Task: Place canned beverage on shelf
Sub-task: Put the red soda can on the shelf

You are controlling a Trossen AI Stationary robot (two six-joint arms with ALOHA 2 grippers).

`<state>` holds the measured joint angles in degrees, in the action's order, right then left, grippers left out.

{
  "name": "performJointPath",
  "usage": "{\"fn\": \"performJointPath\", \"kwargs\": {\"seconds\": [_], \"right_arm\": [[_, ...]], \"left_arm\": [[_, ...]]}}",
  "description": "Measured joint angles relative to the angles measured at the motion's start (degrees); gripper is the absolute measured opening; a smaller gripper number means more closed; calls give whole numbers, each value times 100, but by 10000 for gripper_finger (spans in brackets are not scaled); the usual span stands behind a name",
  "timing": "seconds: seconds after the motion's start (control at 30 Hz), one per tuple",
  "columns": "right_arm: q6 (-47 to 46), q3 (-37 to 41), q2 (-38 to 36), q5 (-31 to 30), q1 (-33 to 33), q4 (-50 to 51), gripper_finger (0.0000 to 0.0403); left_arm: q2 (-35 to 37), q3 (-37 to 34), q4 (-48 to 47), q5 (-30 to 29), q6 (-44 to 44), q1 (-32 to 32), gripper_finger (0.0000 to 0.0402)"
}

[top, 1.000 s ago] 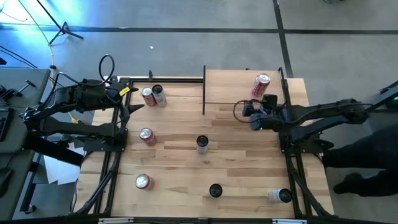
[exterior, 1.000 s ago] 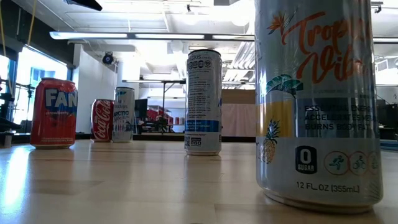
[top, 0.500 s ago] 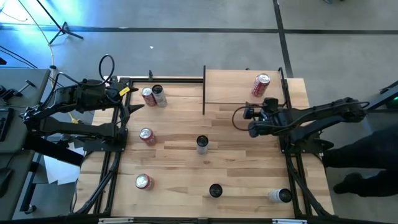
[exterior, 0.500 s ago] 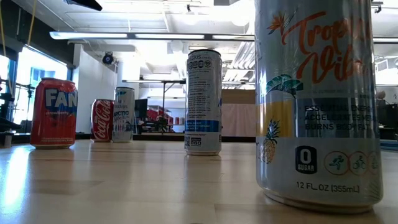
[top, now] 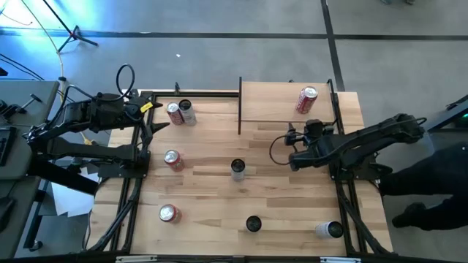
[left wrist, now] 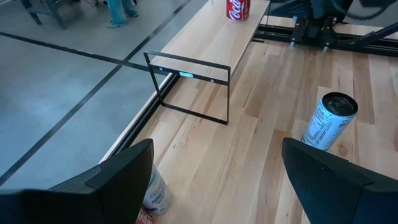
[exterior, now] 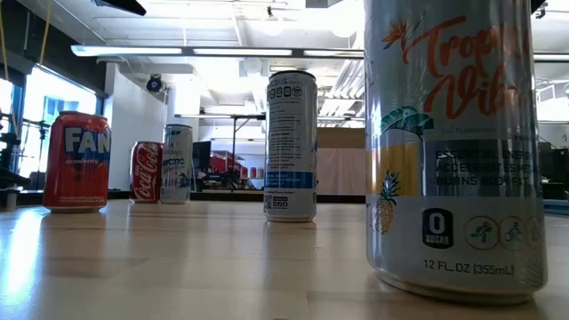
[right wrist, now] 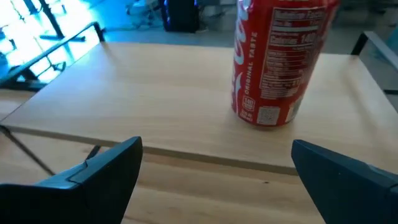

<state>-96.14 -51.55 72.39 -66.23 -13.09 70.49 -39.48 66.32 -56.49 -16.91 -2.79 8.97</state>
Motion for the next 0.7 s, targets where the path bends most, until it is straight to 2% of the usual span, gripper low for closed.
{"fn": "performJointPath", "kwargs": {"seconds": [0.27,0.53,0.7], "right_arm": [[-1951,0,710,-139,-58,878,400],[-2803,0,1218,-611,-40,1627,400],[-2924,0,1242,-672,68,1722,400]], "left_arm": [[2,-2,0,0,0,0,335],[1,0,0,0,0,-1,335],[1,-1,0,0,0,-1,335]]}}
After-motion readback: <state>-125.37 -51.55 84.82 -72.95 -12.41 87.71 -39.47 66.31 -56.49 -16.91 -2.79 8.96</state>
